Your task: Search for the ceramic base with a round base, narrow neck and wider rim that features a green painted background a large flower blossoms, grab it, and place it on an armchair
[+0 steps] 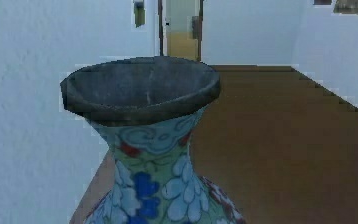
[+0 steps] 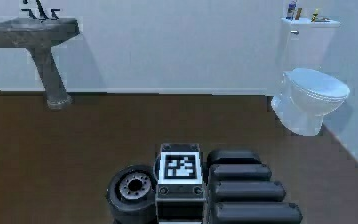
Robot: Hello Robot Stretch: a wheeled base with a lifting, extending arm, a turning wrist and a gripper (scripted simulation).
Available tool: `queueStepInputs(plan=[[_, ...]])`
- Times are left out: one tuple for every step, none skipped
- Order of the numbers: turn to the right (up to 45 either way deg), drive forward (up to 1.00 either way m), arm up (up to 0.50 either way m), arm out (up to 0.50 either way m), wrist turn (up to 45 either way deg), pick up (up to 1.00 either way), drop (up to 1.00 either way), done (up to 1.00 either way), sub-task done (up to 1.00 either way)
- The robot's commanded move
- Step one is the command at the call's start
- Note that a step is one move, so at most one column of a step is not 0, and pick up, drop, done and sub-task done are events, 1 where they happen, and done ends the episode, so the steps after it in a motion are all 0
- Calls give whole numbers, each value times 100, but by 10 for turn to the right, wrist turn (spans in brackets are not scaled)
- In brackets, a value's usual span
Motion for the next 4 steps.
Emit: queueStepInputs(plan=[[0,100,0,0,0,0,0,0,0],[0,100,0,0,0,0,0,0,0],[0,100,0,0,0,0,0,0,0],[0,100,0,0,0,0,0,0,0]])
